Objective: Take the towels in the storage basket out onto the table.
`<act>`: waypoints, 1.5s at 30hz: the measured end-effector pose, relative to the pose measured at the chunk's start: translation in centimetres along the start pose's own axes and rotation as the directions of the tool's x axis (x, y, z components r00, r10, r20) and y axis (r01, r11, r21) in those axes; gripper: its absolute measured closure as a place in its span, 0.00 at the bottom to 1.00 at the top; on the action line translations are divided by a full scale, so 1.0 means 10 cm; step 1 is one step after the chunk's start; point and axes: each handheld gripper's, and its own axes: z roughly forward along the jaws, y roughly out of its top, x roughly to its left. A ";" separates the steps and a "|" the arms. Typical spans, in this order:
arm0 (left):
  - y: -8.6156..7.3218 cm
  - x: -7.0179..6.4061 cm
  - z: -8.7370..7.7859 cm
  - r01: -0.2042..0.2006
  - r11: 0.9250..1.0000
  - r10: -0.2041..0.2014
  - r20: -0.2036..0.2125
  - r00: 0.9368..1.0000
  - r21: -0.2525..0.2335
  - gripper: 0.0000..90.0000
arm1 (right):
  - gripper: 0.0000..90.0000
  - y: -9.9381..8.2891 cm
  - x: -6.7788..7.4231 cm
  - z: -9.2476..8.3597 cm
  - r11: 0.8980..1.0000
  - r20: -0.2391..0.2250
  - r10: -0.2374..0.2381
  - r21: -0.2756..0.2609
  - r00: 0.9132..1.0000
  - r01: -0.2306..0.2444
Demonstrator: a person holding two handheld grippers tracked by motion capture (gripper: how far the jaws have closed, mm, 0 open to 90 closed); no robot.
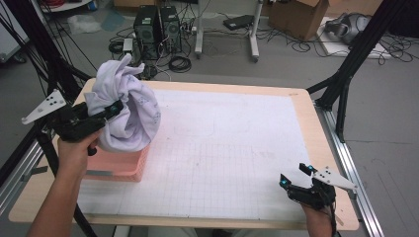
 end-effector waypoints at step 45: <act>-0.92 -1.02 1.67 -0.091 0.968 0.025 0.271 0.962 0.233 0.62 | 0.16 0.06 -0.03 0.06 1.000 -0.017 0.009 -0.007 1.000 -0.009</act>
